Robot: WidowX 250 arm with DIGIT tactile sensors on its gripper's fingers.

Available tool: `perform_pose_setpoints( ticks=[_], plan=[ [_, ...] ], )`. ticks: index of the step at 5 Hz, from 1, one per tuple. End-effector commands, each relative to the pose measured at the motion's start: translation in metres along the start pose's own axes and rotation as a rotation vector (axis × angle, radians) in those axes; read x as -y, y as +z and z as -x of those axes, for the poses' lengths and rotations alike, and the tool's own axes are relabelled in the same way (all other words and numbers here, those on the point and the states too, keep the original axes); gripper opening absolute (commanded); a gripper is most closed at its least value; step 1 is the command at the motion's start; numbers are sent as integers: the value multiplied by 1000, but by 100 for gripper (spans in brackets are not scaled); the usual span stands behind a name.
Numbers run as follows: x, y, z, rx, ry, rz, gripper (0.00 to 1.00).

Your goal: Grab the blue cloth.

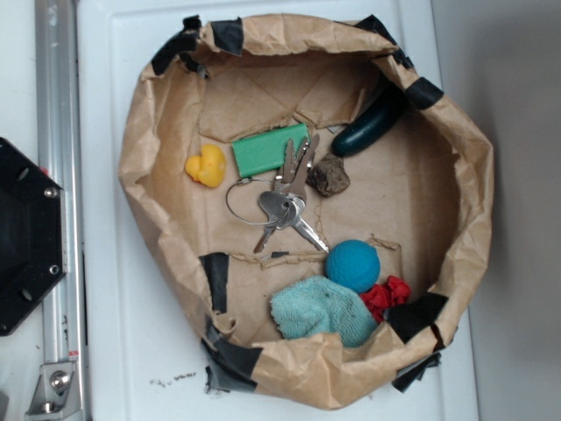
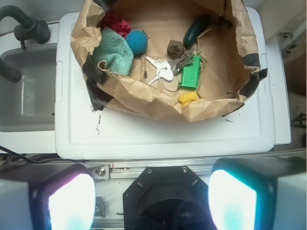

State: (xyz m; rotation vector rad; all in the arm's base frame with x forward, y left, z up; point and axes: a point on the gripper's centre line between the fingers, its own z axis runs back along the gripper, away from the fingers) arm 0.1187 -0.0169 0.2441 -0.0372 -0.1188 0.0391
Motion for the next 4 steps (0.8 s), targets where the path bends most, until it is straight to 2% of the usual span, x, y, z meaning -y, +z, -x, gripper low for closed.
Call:
perform_pose_setpoints(
  ticks=[1,2,4],
  plan=[
    [0,0,0,0,0,0,100],
    [-1,-43,-45,-19,143,4,100],
    [-4,-110,-91,-56,250,72,100]
  ],
)
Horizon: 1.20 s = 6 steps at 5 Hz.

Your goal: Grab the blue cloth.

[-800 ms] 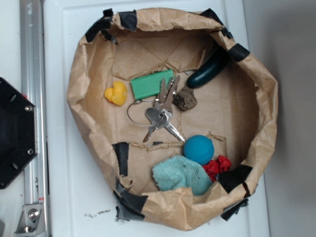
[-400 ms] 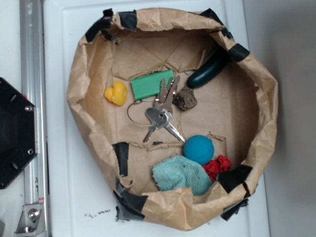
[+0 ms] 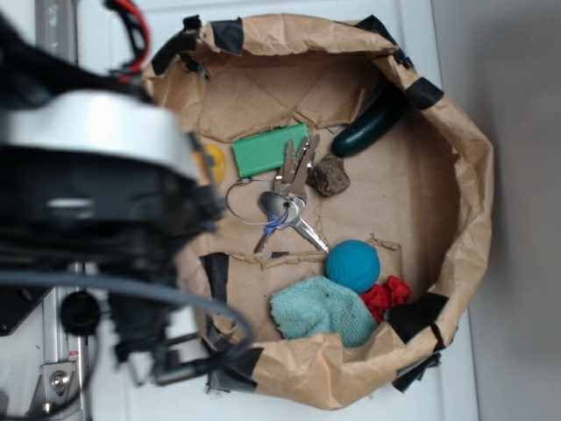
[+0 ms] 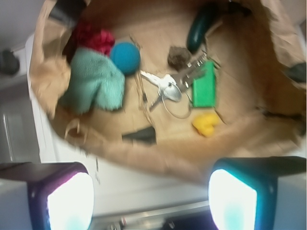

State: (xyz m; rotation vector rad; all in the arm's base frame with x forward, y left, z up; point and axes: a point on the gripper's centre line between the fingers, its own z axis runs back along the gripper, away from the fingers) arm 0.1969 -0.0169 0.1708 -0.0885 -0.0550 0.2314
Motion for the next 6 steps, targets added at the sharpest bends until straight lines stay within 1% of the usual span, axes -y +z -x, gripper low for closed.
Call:
perform_pose_setpoints(
  ticks=[1,2,3,4,5,6],
  plan=[
    [5,-53,-32,-17,64,53,100],
    [12,-77,-43,14,28,136,100],
    [37,-98,-51,89,-91,165,100],
    [54,-104,-57,134,-148,169,100],
    [52,-114,-64,120,-164,213,100],
    [34,-111,-63,108,-134,196,100]
  ],
)
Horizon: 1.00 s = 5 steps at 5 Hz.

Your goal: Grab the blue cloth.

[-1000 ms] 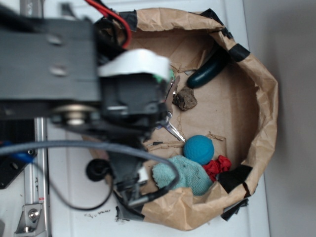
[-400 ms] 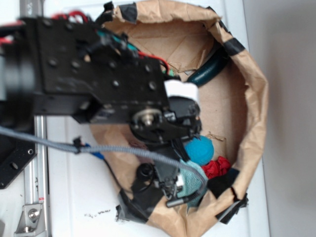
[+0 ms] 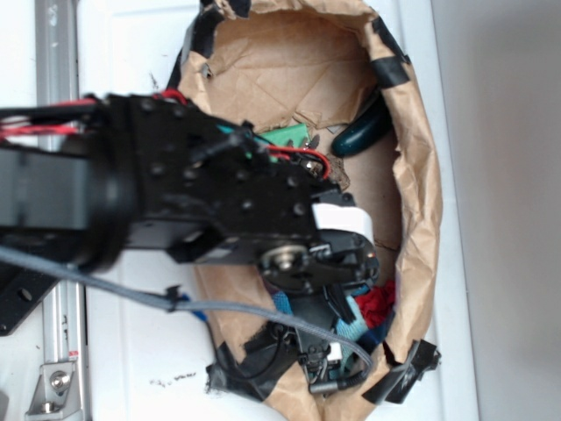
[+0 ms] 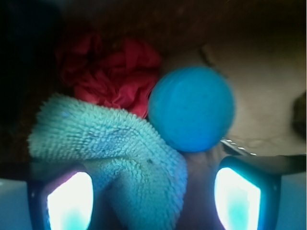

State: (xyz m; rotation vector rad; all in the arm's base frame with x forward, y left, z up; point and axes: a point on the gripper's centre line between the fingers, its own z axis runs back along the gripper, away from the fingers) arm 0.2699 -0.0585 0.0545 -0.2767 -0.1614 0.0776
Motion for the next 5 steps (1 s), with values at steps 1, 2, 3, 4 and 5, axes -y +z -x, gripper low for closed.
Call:
perform_pose_setpoints(
  ticks=[1,2,3,4,5],
  plan=[
    [-37,47,-5,64,56,-18,100],
    [-56,58,-9,67,91,-7,100],
    [-63,40,-22,22,80,-36,100],
    [-39,26,-21,-1,20,-11,100],
    [-2,19,-7,-26,-56,31,100]
  ],
)
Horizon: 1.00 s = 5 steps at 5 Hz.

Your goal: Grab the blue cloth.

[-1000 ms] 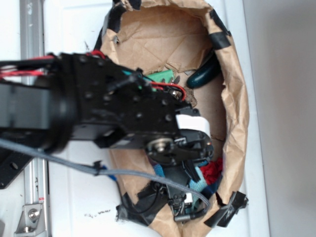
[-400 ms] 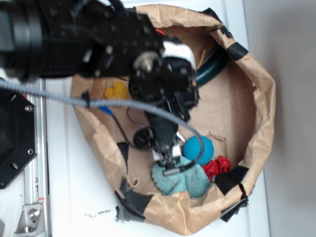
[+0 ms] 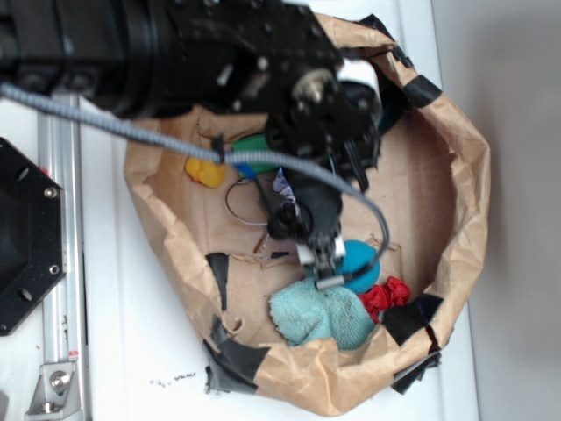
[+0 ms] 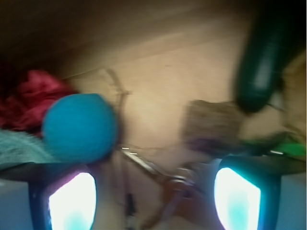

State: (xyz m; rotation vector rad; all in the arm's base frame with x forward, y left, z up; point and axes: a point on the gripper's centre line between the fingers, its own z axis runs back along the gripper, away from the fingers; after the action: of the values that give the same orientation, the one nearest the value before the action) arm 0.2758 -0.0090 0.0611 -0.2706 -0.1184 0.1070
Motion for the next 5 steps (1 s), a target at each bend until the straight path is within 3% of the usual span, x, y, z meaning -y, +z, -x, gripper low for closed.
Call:
perform_pose_setpoints(
  ticks=[1,2,3,4,5],
  plan=[
    [63,-3,21,10,-138,67,100],
    [71,-15,21,21,-163,101,100],
    [62,-49,12,35,-220,126,100],
    [57,-57,9,37,-242,98,100],
    [49,-59,9,18,-189,107,0]
  ],
)
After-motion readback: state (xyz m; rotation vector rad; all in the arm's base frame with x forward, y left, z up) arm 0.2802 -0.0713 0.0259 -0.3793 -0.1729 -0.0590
